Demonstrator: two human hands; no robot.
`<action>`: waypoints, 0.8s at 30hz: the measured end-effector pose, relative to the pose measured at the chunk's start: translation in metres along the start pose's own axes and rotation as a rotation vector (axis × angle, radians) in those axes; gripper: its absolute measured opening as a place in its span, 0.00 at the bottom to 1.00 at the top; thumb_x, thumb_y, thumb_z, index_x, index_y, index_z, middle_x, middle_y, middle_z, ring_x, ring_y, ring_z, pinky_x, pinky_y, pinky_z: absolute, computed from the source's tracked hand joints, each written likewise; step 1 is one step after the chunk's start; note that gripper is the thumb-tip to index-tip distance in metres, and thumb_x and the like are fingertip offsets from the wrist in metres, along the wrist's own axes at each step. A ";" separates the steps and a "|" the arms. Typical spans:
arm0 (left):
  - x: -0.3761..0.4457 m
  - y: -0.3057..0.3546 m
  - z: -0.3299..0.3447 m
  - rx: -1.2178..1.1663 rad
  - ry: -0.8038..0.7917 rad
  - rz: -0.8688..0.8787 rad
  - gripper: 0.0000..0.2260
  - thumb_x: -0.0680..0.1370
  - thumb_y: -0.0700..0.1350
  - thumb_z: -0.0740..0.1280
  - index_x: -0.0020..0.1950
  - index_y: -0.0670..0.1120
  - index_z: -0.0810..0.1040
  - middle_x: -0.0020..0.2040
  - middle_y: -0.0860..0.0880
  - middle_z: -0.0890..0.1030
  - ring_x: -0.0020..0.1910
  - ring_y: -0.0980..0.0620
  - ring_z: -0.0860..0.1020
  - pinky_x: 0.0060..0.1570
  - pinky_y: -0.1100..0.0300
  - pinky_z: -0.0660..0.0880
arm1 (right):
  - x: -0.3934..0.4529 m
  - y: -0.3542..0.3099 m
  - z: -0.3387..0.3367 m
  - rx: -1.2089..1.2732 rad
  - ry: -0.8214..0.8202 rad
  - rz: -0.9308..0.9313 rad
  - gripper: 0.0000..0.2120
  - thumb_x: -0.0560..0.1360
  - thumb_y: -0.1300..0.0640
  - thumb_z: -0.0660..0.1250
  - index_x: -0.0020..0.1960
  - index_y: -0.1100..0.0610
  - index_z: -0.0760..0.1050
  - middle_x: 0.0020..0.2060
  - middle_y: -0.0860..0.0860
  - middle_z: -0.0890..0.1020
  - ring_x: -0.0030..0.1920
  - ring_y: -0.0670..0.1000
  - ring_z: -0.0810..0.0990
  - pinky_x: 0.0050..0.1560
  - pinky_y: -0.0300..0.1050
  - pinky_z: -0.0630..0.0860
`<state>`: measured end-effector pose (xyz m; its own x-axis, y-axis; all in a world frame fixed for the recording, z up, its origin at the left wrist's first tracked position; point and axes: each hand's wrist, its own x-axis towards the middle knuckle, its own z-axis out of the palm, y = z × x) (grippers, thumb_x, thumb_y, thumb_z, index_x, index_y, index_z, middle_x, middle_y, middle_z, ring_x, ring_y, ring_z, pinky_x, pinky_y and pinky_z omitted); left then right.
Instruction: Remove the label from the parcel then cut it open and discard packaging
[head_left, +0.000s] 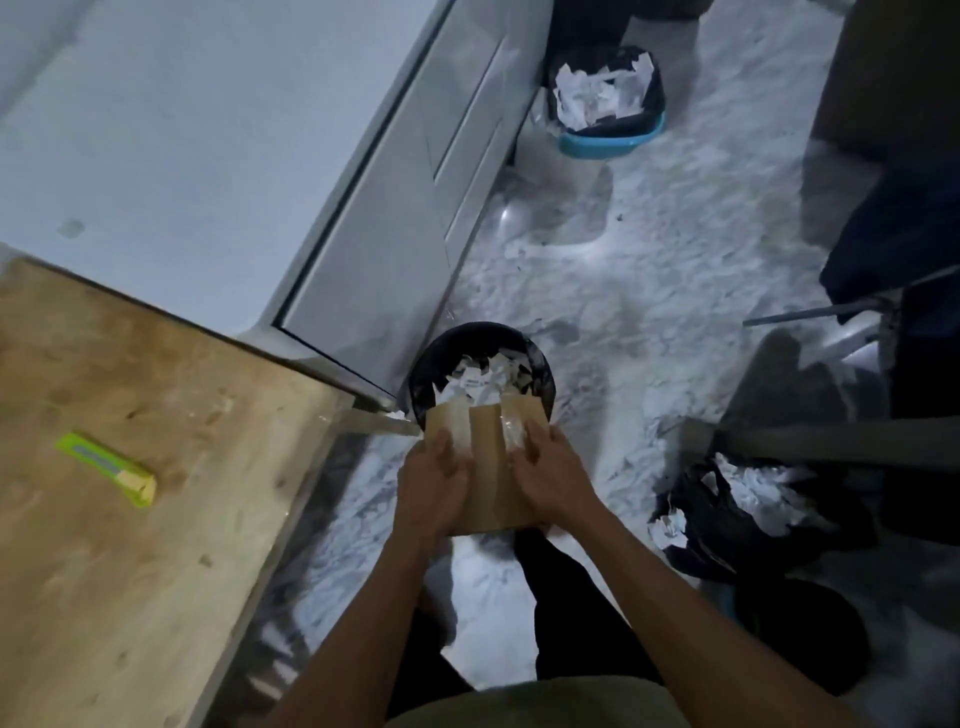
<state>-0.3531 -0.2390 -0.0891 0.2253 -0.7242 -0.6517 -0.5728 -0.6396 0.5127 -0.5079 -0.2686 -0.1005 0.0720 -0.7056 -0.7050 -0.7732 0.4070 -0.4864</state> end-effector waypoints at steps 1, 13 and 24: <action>0.012 0.001 0.006 -0.017 0.007 -0.023 0.21 0.81 0.49 0.64 0.73 0.47 0.70 0.70 0.42 0.73 0.67 0.42 0.74 0.59 0.59 0.67 | 0.017 0.004 0.000 -0.010 -0.018 -0.005 0.27 0.81 0.46 0.56 0.78 0.51 0.56 0.78 0.57 0.56 0.72 0.62 0.67 0.68 0.55 0.68; 0.215 -0.056 0.108 -0.081 0.018 -0.139 0.09 0.84 0.46 0.59 0.55 0.46 0.78 0.56 0.41 0.77 0.59 0.41 0.76 0.47 0.63 0.62 | 0.242 0.068 0.076 -0.069 0.012 0.001 0.21 0.83 0.45 0.54 0.58 0.60 0.75 0.57 0.61 0.75 0.52 0.62 0.77 0.45 0.46 0.69; 0.267 -0.078 0.124 -0.097 0.039 -0.091 0.27 0.83 0.58 0.53 0.78 0.45 0.62 0.75 0.43 0.69 0.74 0.41 0.66 0.72 0.47 0.64 | 0.285 0.082 0.088 -0.047 0.056 0.032 0.23 0.83 0.52 0.51 0.77 0.57 0.60 0.69 0.63 0.70 0.69 0.64 0.68 0.66 0.56 0.67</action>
